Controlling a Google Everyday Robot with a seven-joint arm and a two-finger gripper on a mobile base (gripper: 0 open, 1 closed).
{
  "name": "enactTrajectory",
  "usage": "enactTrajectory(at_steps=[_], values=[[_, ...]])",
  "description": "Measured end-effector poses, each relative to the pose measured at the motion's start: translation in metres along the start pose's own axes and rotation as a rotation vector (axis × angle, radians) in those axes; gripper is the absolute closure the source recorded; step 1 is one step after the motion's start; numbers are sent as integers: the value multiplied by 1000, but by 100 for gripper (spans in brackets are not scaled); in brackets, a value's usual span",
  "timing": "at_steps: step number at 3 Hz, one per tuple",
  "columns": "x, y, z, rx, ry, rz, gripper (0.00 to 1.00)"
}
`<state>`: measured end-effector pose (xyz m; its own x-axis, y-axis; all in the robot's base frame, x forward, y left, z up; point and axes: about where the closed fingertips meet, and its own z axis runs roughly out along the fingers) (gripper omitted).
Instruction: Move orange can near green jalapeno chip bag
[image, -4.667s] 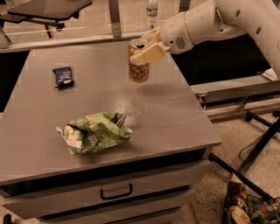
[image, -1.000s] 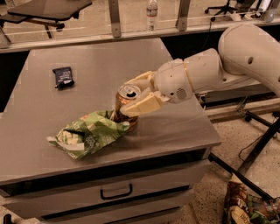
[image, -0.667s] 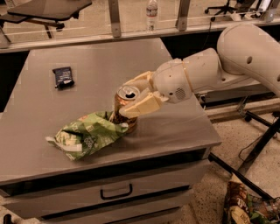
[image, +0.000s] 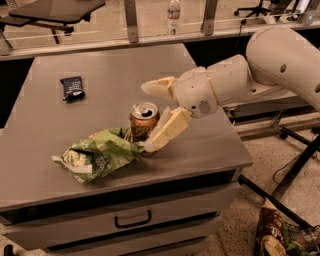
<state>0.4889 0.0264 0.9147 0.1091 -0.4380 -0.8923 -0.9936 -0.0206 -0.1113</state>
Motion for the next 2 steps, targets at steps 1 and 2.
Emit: enactTrajectory(at_steps=[1,2], values=[[0,0,0,0,0,-1,0],[1,0,-43,45,40,-22,0]])
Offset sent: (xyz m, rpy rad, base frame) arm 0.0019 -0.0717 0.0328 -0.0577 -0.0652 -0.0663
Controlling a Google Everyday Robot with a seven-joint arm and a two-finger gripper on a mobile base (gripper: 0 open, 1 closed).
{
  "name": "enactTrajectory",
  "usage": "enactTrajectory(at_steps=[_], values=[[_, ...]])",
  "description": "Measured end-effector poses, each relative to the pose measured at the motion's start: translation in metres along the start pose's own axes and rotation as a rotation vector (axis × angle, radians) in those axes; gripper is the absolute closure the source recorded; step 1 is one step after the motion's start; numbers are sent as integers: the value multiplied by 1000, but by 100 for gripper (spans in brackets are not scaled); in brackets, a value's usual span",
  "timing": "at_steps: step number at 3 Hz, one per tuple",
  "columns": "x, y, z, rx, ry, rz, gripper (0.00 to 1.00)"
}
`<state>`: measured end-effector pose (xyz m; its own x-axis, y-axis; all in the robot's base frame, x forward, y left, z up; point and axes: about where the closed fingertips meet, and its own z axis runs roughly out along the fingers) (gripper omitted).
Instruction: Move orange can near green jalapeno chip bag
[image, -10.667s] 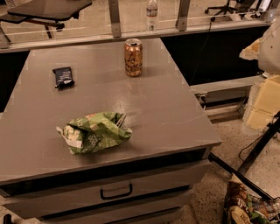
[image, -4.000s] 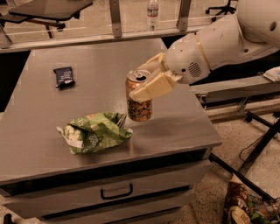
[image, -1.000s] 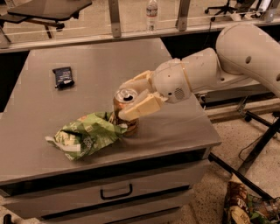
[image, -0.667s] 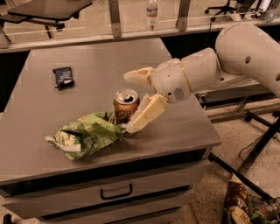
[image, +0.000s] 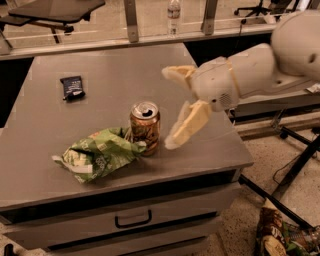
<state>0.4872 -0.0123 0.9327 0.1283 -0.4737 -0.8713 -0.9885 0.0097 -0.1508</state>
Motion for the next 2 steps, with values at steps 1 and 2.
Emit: enactTrajectory(at_steps=[1,2], values=[[9,2,-56,70,52,-15,0],[9,2,-56,70,52,-15,0]])
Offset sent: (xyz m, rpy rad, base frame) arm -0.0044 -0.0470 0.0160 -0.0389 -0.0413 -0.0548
